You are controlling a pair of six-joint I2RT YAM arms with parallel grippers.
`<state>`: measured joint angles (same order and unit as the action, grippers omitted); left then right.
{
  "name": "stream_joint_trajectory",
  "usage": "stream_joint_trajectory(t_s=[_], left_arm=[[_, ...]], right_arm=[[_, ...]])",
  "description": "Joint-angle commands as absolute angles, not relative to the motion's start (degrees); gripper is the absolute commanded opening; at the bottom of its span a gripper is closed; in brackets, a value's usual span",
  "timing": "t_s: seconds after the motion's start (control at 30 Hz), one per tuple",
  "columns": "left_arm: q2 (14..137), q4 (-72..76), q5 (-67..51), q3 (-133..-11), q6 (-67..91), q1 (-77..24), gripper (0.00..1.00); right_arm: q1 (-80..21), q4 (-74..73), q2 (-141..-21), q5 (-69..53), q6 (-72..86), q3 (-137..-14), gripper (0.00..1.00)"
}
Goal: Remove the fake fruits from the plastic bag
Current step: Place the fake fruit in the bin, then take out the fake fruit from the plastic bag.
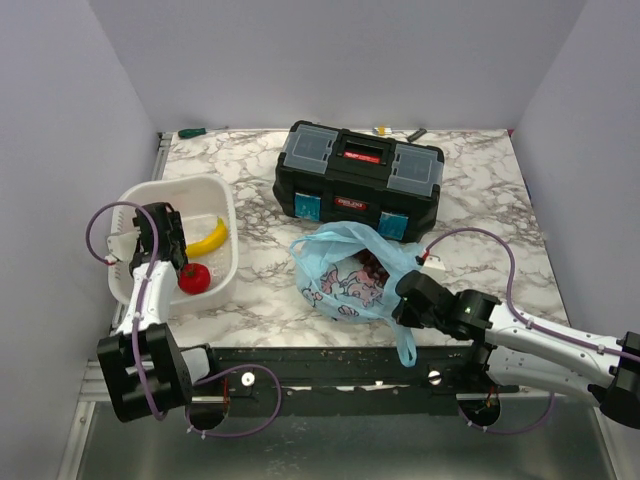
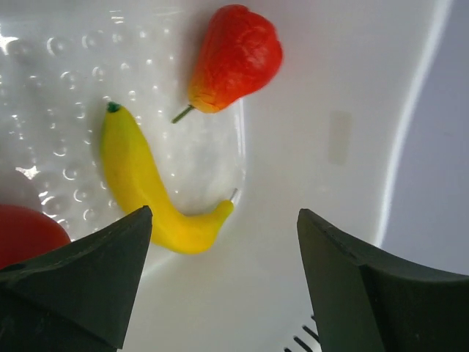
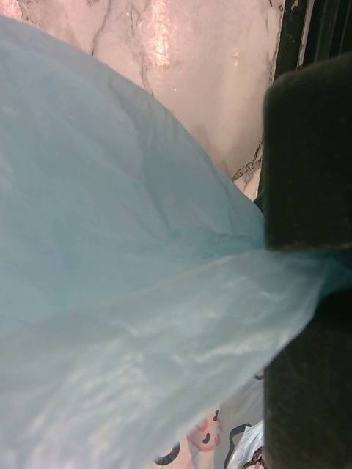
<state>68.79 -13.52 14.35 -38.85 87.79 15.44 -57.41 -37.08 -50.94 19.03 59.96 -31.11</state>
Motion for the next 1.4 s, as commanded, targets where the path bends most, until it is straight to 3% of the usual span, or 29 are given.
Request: stream_joint_trajectory(t_s=[0.0, 0.23, 0.4, 0.6, 0.73, 0.83, 0.9, 1.1, 1.3, 1.37], left_arm=[[62.33, -14.78, 11.41, -42.04, 78.07, 15.86, 0.79], [55.69, -10.43, -3.24, -42.35, 64.09, 9.44, 0.79], [50.96, -3.49, -13.58, -39.55, 55.24, 0.21, 0.79], [47.32, 21.04, -37.05, -31.05, 47.65, -11.72, 0.79], [48.55, 20.25, -40.78, -31.32, 42.39, -22.39, 0.8], [50.69, 19.15, -37.13, -30.05, 45.16, -29.13, 0.79], [51.83, 19.38, -31.27, -28.16, 51.11, -33.74, 0.72], [54.24, 29.04, -4.01, -19.61, 75.56, -48.45, 0.76], [61.43, 10.39, 8.55, -31.13, 79.45, -54.67, 0.78], [64.04, 10.46, 10.97, -31.59, 84.19, -55.4, 0.77]], right_arm=[[-57.81, -37.54, -50.98, 19.93, 59.77, -32.31, 0.01], [-57.79, -36.81, -51.84, 19.87, 59.5, -32.03, 0.01], [-57.75, -36.04, -52.63, 19.58, 59.34, -32.06, 0.01], [-57.76, -35.97, -52.78, 19.1, 59.68, -31.67, 0.01], [-57.75, -35.9, -52.37, 19.33, 59.85, -31.03, 0.01], [-57.77, -36.04, -52.46, 19.56, 59.86, -31.08, 0.01], [-57.81, -35.88, -52.6, 19.68, 59.85, -31.1, 0.01], [-57.82, -35.44, -53.17, 19.05, 60.03, -31.26, 0.01], [-57.8, -36.55, -52.68, 19.15, 60.18, -31.31, 0.01], [-57.81, -36.8, -52.03, 19.45, 60.53, -31.18, 0.01]])
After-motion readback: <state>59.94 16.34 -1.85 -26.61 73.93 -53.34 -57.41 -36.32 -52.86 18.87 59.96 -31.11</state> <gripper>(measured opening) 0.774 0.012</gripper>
